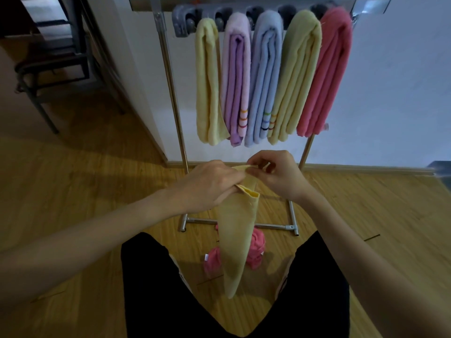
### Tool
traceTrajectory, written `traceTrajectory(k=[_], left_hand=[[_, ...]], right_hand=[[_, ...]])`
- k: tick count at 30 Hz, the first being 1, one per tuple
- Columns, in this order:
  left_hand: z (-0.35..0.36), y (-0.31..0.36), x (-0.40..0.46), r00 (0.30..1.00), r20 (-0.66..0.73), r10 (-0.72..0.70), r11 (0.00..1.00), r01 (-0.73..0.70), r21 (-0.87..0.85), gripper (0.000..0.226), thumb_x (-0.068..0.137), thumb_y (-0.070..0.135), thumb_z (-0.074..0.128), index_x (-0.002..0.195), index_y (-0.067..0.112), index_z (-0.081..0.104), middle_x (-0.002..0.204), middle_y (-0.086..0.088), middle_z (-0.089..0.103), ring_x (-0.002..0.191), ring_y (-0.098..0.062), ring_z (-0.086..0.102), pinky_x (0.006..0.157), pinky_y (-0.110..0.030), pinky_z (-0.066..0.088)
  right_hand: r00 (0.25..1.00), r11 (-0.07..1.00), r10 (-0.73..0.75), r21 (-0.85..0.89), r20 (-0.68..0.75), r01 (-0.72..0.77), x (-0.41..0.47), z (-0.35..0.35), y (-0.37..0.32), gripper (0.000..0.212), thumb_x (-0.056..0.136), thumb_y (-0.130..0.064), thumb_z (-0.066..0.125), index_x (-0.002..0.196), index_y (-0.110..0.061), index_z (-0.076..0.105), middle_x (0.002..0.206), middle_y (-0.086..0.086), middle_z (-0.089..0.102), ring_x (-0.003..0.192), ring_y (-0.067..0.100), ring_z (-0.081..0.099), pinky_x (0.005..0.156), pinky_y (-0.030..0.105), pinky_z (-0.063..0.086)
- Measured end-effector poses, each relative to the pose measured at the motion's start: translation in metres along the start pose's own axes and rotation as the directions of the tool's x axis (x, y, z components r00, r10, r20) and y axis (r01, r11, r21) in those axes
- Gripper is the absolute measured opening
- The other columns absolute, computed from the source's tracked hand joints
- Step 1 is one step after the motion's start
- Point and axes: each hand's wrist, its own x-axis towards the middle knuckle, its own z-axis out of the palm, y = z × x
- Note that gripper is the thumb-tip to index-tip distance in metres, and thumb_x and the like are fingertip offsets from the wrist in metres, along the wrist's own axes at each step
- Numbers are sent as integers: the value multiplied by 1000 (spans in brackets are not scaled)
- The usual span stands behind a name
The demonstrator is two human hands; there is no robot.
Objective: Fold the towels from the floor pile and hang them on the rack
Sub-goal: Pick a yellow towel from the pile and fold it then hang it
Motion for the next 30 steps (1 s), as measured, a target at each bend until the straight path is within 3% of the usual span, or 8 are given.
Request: traceTrajectory(k=[5, 9, 13, 17, 22, 25, 28, 30], left_hand=[[7, -3, -3, 991, -74, -113, 993, 110, -43, 32, 93, 37, 43, 87, 13, 63, 76, 1, 64, 68, -15, 58, 68, -23, 37], [10, -4, -5, 972, -131, -196, 981, 193, -35, 27, 93, 35, 49, 85, 13, 62, 73, 2, 61, 67, -14, 55, 62, -28, 43], [12, -4, -5, 964, -142, -226, 974, 225, -24, 22, 93, 30, 55, 80, 13, 59, 69, 2, 58, 64, -14, 52, 60, -27, 40], [11, -3, -2, 960, -143, -240, 971, 236, -41, 22, 92, 28, 54, 77, 13, 60, 68, 2, 58, 63, -14, 52, 63, -22, 30], [12, -3, 1, 957, -163, -240, 971, 239, -23, 20, 91, 25, 60, 75, 13, 60, 66, 2, 59, 60, -15, 52, 62, -24, 33], [12, -2, 5, 942, -200, -269, 962, 271, -20, 19, 90, 24, 61, 75, 13, 61, 65, 2, 60, 58, -15, 51, 60, -22, 28], [10, -4, 9, 933, -206, -296, 955, 294, -42, 22, 92, 29, 57, 78, 13, 62, 66, 1, 59, 60, -16, 51, 59, -29, 39], [7, -5, 12, 932, -211, -294, 956, 290, -54, 23, 92, 30, 56, 80, 12, 63, 68, 0, 60, 63, -18, 53, 59, -32, 42]], right_hand=[[999, 996, 8, 84, 31, -10, -3, 1, -3, 10, 82, -12, 73, 91, -9, 72, 75, -5, 66, 66, 0, 58, 65, 14, 48], [998, 987, -14, 161, 62, 3, -6, 1, -6, 9, 85, -6, 67, 93, -8, 73, 81, 0, 71, 71, 4, 62, 68, 21, 53], [998, 980, 3, 198, 69, -17, -8, -1, -7, 11, 86, -6, 67, 95, -7, 73, 85, 5, 72, 76, 12, 66, 72, 30, 55], [998, 972, 5, 233, 67, -21, -11, -2, -7, 13, 86, -6, 67, 98, -8, 73, 86, 4, 73, 75, 8, 66, 72, 28, 56], [998, 974, 9, 227, 63, -23, -13, -2, -8, 16, 88, -5, 64, 102, -4, 72, 89, 5, 73, 74, 6, 65, 71, 26, 54], [998, 963, -1, 268, 62, -16, -14, -2, -11, 23, 85, 4, 62, 106, -3, 70, 92, 7, 73, 79, 13, 67, 74, 26, 55], [998, 955, -11, 295, 56, -6, -17, -4, -12, 28, 80, 7, 65, 105, -4, 69, 89, 11, 71, 77, 25, 65, 72, 30, 55], [1000, 963, -5, 271, 20, 0, -16, -3, -12, 28, 78, 2, 71, 104, -9, 68, 87, 10, 70, 73, 22, 62, 69, 29, 53]])
